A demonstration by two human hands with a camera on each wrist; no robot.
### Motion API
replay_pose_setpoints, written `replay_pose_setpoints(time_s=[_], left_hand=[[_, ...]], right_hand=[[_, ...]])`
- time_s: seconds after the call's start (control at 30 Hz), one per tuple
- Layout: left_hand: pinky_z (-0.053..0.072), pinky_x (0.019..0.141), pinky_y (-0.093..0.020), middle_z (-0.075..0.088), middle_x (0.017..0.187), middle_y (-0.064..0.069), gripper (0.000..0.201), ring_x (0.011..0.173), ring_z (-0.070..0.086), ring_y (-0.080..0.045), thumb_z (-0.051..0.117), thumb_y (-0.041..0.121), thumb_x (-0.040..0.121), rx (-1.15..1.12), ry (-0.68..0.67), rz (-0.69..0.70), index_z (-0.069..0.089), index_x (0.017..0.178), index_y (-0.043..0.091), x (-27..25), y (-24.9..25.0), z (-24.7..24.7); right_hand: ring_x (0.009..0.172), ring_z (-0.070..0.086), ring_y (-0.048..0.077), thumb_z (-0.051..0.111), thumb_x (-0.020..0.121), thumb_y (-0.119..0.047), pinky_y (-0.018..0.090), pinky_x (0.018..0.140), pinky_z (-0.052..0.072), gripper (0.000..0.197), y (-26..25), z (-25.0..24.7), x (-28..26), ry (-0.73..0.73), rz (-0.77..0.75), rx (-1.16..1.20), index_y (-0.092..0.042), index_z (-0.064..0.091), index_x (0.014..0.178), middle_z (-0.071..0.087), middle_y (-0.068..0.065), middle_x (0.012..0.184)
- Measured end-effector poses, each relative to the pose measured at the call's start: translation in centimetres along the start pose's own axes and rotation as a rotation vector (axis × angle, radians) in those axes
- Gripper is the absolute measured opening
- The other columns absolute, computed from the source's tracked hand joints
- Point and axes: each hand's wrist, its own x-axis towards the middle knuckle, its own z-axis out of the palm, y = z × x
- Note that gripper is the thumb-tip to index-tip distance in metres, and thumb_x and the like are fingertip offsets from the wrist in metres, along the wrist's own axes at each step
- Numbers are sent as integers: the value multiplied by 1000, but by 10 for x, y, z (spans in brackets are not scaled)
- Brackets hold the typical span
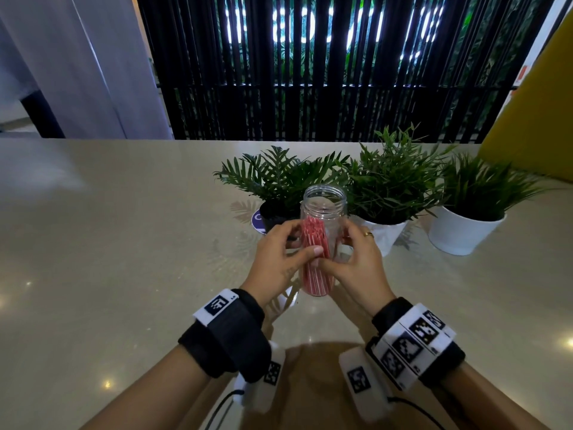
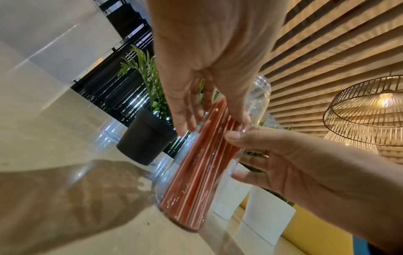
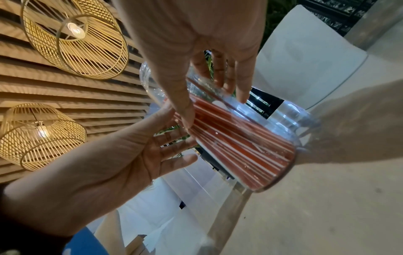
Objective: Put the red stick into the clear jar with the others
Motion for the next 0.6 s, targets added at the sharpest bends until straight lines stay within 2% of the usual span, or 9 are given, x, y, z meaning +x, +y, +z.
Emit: replay_pose_setpoints(time_s=[0.1,0.23,0.3,0.37,0.4,0.5,0.53,0.57,0.6], left_hand=[[50,82,-16,58,120,-9,49,99,60,-12,69,30,77,54,3,12,53,122,18,3,-2,1],[49,93,-30,57,121,-10,51,105,59,-19,68,32,78,91,-19,16,51,123,17,1,0,0],[49,95,-34,57,121,-10,54,106,58,-19,68,33,77,94,-25,20,49,125,17,0,1,-1],[48,97,-37,57,120,-9,60,108,56,-19,69,35,75,97,-31,9,46,127,17,-1,2,-1],[47,97,-38,57,121,-9,65,109,55,-19,69,38,74,108,-33,-11,43,130,17,-1,4,-2],[45,97,-33,51,129,-7,80,117,50,-17,68,44,74,115,-10,-49,32,140,18,-1,4,-3],[42,94,-28,48,132,-6,81,119,47,-16,68,42,75,127,-2,-66,29,141,17,-2,8,-4],[38,91,-24,46,134,-6,82,121,45,-16,67,40,75,126,18,-56,26,142,17,-2,7,-4],[36,89,-23,45,136,-6,83,121,44,-15,67,40,75,143,39,-57,25,143,16,-4,11,-5]], right_hand=[[91,43,3,75,66,-10,-11,68,26,68,1,-1,3,-6,-27,-39,-16,45,126,48,7,112],[103,41,11,74,68,-13,-9,70,27,72,3,0,2,-23,-25,-72,-17,39,130,44,0,110],[113,44,15,75,66,-13,2,82,32,81,5,0,3,-29,-7,-47,-17,31,135,47,3,122],[121,43,18,76,65,-13,20,93,36,91,4,-2,2,-42,-1,-32,-18,24,139,45,6,133],[121,42,16,77,65,-12,19,92,36,94,3,-3,1,-46,14,-30,-19,22,140,44,6,135],[124,39,16,78,65,-11,-7,71,31,99,3,-7,-2,-48,43,8,-19,17,142,40,7,140],[127,37,18,78,66,-10,-9,70,31,100,1,-8,-4,-48,75,19,-18,15,143,37,8,142],[129,35,19,78,66,-11,-6,76,32,99,3,-10,-4,-46,81,42,-18,15,143,35,9,143],[130,35,20,78,67,-14,4,86,32,97,-4,-13,-7,-30,89,11,-18,16,142,35,10,143]])
